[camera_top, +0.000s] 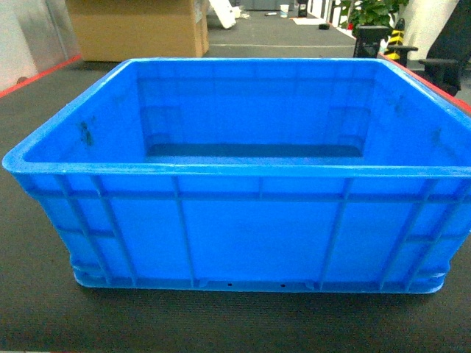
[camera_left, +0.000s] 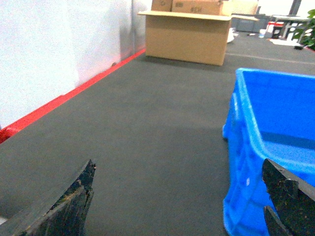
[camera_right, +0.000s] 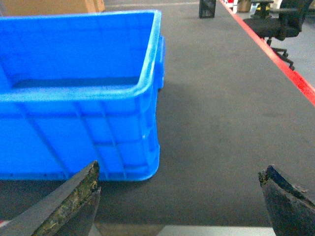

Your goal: Place box next to blue box on left shelf

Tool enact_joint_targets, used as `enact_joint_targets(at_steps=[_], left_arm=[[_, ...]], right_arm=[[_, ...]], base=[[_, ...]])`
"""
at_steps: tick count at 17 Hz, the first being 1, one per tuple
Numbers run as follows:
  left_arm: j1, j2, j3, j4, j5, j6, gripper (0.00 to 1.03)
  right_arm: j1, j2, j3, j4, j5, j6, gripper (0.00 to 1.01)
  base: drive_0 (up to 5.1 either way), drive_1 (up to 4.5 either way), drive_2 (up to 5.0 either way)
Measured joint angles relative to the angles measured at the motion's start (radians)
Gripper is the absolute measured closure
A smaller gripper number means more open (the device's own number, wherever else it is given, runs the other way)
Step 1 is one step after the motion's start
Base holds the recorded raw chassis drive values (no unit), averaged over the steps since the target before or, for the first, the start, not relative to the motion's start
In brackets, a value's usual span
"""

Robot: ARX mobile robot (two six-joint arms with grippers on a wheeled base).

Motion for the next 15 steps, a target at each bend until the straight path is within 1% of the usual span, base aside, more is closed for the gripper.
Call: enact_joint_targets(at_steps=[2, 4, 5, 6, 9, 10, 11, 12, 14, 15], left_arm=[[0.01, 0.174, 0.065, 0.147, 0.055, 0.015, 0.05], [0.023, 0.381, 0.169, 0.286, 0.11, 0.019, 0.05], [0.022, 0.507, 0.246, 0.341, 0.142, 0.018, 0.05], [0.016, 0.587, 0.302, 0.358, 0.161, 0.014, 0.05], [-0.01, 0.76, 0.418, 0.344, 0.197, 0.011, 0.05], [-0.024, 0.892, 0.511, 0.311, 0.221, 0.0, 0.05], [-0.026, 0.99, 0.588, 0.288, 0.248, -0.015, 0.05], [-0.02, 1.07, 0.652, 0.275, 0.249, -0.026, 0.05], [-0.015, 1.183, 0.717, 0.213, 0.275, -0.034, 0.05], [-0.013, 1.227, 0.734, 0.167, 0.288, -0.051, 0.05]], right_arm=[[-0.001, 0.161, 0.077, 0.14, -0.004, 0.005, 0.03], [0.008, 0.349, 0.175, 0.254, -0.017, 0.006, 0.03], [0.019, 0.463, 0.241, 0.304, -0.022, 0.003, 0.03], [0.02, 0.54, 0.284, 0.328, -0.04, 0.004, 0.03], [0.032, 0.714, 0.377, 0.372, -0.04, 0.006, 0.03], [0.032, 0.857, 0.465, 0.362, -0.042, 0.012, 0.03], [0.032, 0.967, 0.548, 0.338, -0.05, 0.028, 0.03], [0.032, 1.065, 0.629, 0.312, -0.061, 0.051, 0.03], [0.037, 1.21, 0.75, 0.231, -0.082, 0.094, 0.03], [0.04, 1.263, 0.781, 0.2, -0.077, 0.104, 0.03]], base=[[0.0, 0.0, 0.0], [0.0, 0.0, 0.0], [0.0, 0.0, 0.0], [0.0, 0.0, 0.0], [0.0, 0.0, 0.0], [0.0, 0.0, 0.0], [0.0, 0.0, 0.0], [0.0, 0.0, 0.0], [0.0, 0.0, 0.0], [0.0, 0.0, 0.0]])
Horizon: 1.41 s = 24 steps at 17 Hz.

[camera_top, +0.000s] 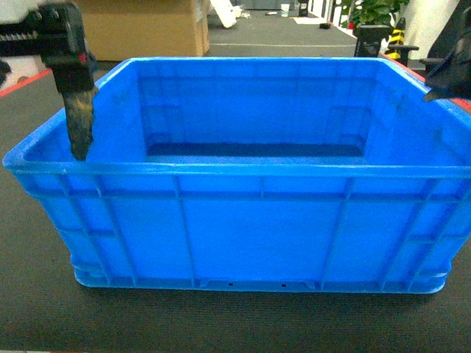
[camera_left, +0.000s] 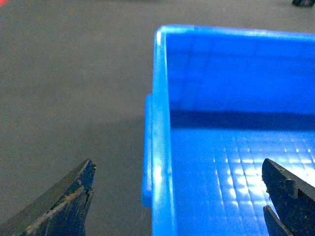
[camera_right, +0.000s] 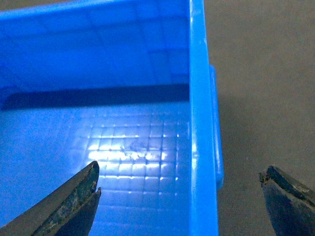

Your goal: Place box next to blue box on left shelf

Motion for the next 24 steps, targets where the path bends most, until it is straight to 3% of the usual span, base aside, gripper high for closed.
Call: enact_joint_targets(at_steps=[2, 6, 9, 14, 19, 21, 22, 24], left_arm=[[0.0, 0.08, 0.048, -0.057, 0.02, -0.037, 0.05], [0.001, 0.169, 0.165, -0.162, 0.038, -0.056, 0.05], [0.004, 0.216, 0.211, -0.243, 0.041, -0.06, 0.05], [0.011, 0.251, 0.254, -0.274, 0.035, -0.059, 0.08], [0.021, 0.262, 0.288, -0.332, 0.031, -0.056, 0.57], [0.023, 0.262, 0.288, -0.336, 0.003, -0.029, 0.76], [0.021, 0.262, 0.284, -0.314, -0.024, 0.022, 0.82], [0.011, 0.245, 0.23, -0.227, -0.05, 0.043, 0.83]], right_arm=[[0.006, 0.071, 0.054, -0.06, 0.01, 0.015, 0.03], [0.012, 0.145, 0.148, -0.143, 0.023, 0.018, 0.03], [0.019, 0.19, 0.166, -0.187, 0.066, -0.007, 0.03], [0.019, 0.206, 0.185, -0.187, 0.085, -0.046, 0.04], [0.019, 0.206, 0.185, -0.197, 0.082, -0.052, 0.52], [0.018, 0.206, 0.185, -0.196, 0.087, -0.052, 0.72], [0.02, 0.206, 0.183, -0.187, 0.091, -0.05, 0.79], [0.026, 0.196, 0.149, -0.124, 0.101, -0.039, 0.79]], base=[[0.0, 0.0, 0.0], [0.0, 0.0, 0.0], [0.0, 0.0, 0.0], [0.0, 0.0, 0.0], [0.0, 0.0, 0.0], [0.0, 0.0, 0.0], [0.0, 0.0, 0.0], [0.0, 0.0, 0.0]])
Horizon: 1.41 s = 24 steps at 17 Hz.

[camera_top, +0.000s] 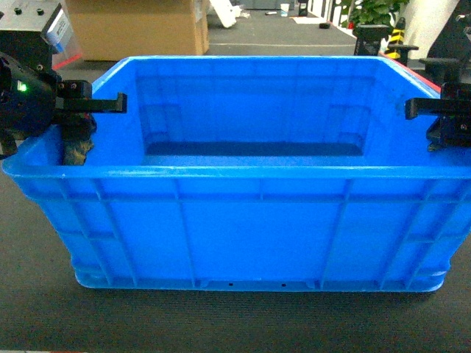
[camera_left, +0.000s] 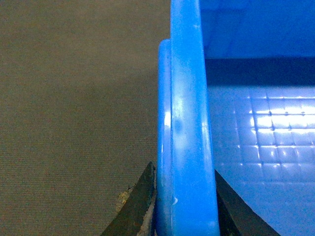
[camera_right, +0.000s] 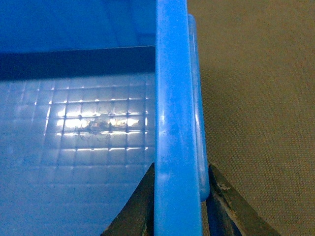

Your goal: Place box next to blue box on left shelf

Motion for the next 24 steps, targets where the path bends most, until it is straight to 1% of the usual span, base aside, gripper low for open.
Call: enact_joint_targets(at_steps=[1, 3, 5, 6, 8, 9, 10, 11, 15, 16, 17, 19, 24], left_arm=[[-0.001, -0.011, -0.03, 0.047, -0.006, 0.001, 0.83], [0.0, -0.037, -0.101, 0.216, -0.024, 0.003, 0.83], [-0.005, -0.097, -0.173, 0.362, -0.036, 0.006, 0.84], [-0.013, -0.15, -0.22, 0.444, -0.058, 0.009, 0.84], [-0.039, -0.239, -0.303, 0.623, -0.11, 0.053, 0.84], [-0.051, -0.278, -0.344, 0.713, -0.137, 0.084, 0.84], [-0.06, -0.317, -0.381, 0.773, -0.159, 0.11, 0.84], [-0.071, -0.354, -0.412, 0.795, -0.175, 0.125, 0.84], [-0.083, -0.404, -0.449, 0.764, -0.182, 0.134, 0.84], [-0.089, -0.422, -0.466, 0.736, -0.182, 0.134, 0.84], [-0.093, -0.427, -0.495, 0.743, -0.189, 0.13, 0.84], [-0.093, -0.427, -0.497, 0.743, -0.192, 0.128, 0.84], [-0.093, -0.432, -0.497, 0.748, -0.193, 0.131, 0.84]], right_arm=[[0.006, -0.014, -0.03, 0.053, 0.002, 0.003, 0.79], [0.028, -0.066, -0.115, 0.212, 0.043, -0.001, 0.79], [0.046, -0.141, -0.182, 0.349, 0.09, -0.02, 0.8], [0.055, -0.183, -0.216, 0.423, 0.114, -0.037, 0.8], [0.072, -0.251, -0.286, 0.565, 0.16, -0.06, 0.8], [0.079, -0.282, -0.326, 0.63, 0.178, -0.061, 0.8], [0.085, -0.307, -0.364, 0.688, 0.191, -0.061, 0.8], [0.09, -0.333, -0.401, 0.717, 0.2, -0.059, 0.8], [0.092, -0.363, -0.439, 0.714, 0.201, -0.056, 0.8], [0.093, -0.374, -0.454, 0.716, 0.205, -0.059, 0.8], [0.097, -0.379, -0.48, 0.738, 0.211, -0.074, 0.8], [0.097, -0.379, -0.481, 0.742, 0.211, -0.083, 0.8], [0.097, -0.38, -0.481, 0.746, 0.211, -0.084, 0.8]], base=[[0.0, 0.0, 0.0], [0.0, 0.0, 0.0], [0.0, 0.0, 0.0], [0.0, 0.0, 0.0], [0.0, 0.0, 0.0], [0.0, 0.0, 0.0], [0.0, 0.0, 0.0], [0.0, 0.0, 0.0], [0.0, 0.0, 0.0], [0.0, 0.0, 0.0], [0.0, 0.0, 0.0], [0.0, 0.0, 0.0], [-0.2, -0.24, -0.2]])
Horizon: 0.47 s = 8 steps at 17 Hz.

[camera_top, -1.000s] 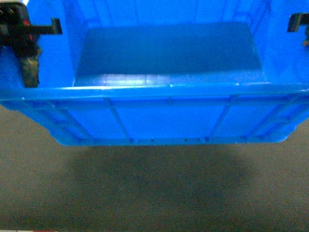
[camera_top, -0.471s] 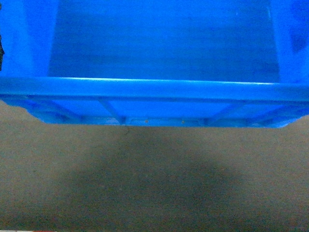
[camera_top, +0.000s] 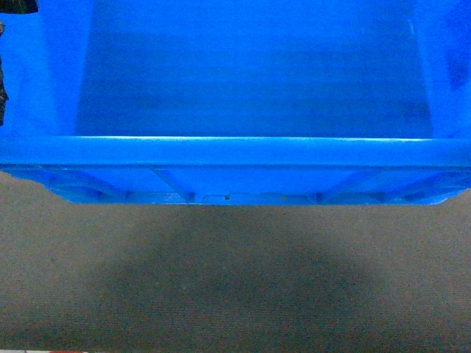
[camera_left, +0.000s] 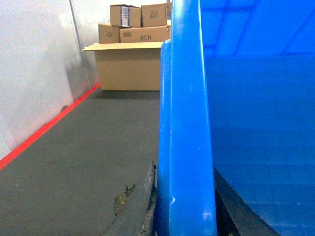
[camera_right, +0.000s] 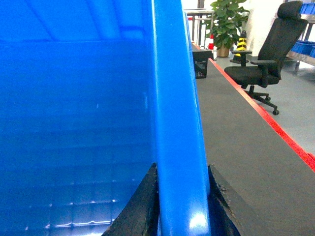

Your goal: Place box next to blue box on left shelf

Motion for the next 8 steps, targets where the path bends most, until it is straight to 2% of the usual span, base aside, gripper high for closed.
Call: enact_joint_targets(at_steps=[8], left_arm=[[-0.005, -0.001, 0.0, 0.0, -0.001, 0.003, 0.84]], right_arm=[[0.0, -0.002, 0.0, -0.001, 0.004, -0.002, 0.8]], base=[[-1.6, -1.61, -1.6]])
